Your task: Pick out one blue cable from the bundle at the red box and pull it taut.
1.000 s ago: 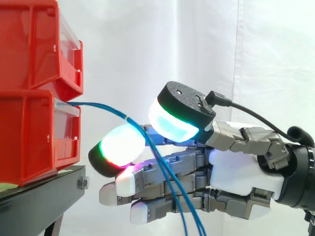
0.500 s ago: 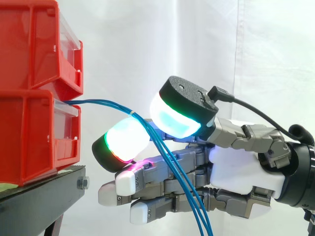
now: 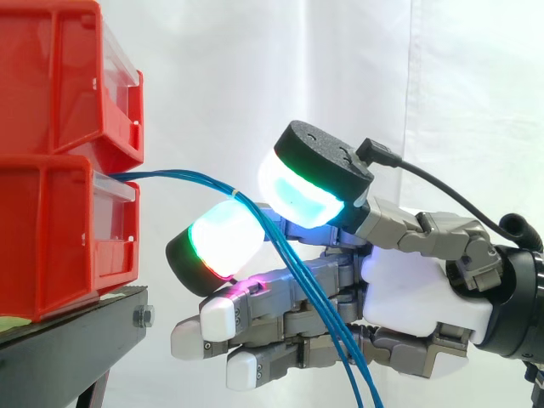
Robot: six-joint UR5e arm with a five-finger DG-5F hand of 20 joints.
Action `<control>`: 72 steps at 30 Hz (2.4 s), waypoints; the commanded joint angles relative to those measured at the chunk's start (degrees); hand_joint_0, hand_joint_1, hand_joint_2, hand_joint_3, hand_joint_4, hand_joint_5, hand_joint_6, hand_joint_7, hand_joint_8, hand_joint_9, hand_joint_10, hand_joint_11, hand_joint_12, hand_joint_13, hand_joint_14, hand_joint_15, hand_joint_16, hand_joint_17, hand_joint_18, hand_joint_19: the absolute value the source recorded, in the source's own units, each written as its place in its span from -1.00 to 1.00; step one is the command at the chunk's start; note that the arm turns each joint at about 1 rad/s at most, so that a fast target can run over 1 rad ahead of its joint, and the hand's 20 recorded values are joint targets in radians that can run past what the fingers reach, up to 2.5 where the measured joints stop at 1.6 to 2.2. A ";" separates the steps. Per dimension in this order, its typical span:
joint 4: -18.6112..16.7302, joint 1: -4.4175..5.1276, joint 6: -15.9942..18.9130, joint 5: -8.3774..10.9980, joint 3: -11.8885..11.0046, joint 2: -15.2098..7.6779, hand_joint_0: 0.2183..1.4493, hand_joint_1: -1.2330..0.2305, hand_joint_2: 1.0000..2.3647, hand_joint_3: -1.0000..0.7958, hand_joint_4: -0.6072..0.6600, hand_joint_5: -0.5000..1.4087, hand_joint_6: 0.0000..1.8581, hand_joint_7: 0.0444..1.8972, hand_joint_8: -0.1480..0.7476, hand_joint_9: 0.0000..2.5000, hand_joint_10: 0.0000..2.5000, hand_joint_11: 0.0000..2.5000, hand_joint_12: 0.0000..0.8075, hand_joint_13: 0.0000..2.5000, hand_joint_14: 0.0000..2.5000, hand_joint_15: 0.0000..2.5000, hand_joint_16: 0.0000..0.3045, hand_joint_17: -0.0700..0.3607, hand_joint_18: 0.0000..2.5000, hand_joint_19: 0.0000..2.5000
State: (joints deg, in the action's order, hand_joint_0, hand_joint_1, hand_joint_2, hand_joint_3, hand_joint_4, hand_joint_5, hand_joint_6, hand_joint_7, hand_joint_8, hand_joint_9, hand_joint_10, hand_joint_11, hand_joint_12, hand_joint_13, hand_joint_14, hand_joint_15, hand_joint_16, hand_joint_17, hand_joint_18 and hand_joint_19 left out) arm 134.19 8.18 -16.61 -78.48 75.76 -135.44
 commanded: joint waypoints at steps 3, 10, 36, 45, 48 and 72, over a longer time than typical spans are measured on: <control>0.02 -0.09 0.00 -0.27 0.00 0.00 -0.33 0.02 -0.98 -0.24 0.04 -0.55 -0.40 0.36 -0.03 -0.33 -0.99 -0.73 -0.28 -0.48 -0.99 -0.82 -0.77 -0.31 -0.59 -0.54; -0.24 -0.18 0.00 -0.44 0.00 0.00 -0.36 -0.11 -0.98 -0.20 0.09 -0.59 -0.26 0.12 -0.01 -0.32 -0.99 -0.71 -0.28 -0.48 -0.99 -0.82 -0.77 -0.30 -0.57 -0.54; -0.07 -0.36 0.00 -1.32 -0.18 0.00 -0.38 -0.03 -0.97 -0.20 0.10 -0.61 -0.09 -0.01 0.02 -0.27 -0.99 -0.65 -0.32 -0.47 -0.99 -0.82 -0.77 -0.32 -0.56 -0.54; 0.02 -0.44 0.00 -1.32 -0.18 0.00 -0.39 -0.18 -0.97 -0.10 0.09 -0.62 -0.05 -0.08 0.03 -0.28 -0.99 -0.62 -0.32 -0.48 -0.99 -0.81 -0.78 -0.32 -0.57 -0.54; 0.11 -0.44 0.00 -1.50 -0.18 0.09 -0.39 -0.22 -0.97 -0.08 0.08 -0.63 -0.04 -0.09 0.02 -0.28 -0.98 -0.61 -0.31 -0.48 -0.99 -0.81 -0.77 -0.32 -0.56 -0.55; 0.29 -0.88 0.00 -2.55 -0.62 0.00 -0.20 -0.43 -0.97 -0.15 -0.27 -0.66 0.02 -0.11 -0.01 -0.29 -0.98 -0.56 -0.30 -0.44 -0.99 -0.80 -0.75 -0.28 -0.49 -0.58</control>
State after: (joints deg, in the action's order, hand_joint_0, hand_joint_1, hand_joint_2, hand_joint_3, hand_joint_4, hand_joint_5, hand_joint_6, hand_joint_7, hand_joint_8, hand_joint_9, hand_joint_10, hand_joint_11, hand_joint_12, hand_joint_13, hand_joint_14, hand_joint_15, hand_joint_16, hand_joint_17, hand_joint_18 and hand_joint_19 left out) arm 134.41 7.34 -16.61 -81.02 75.32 -135.43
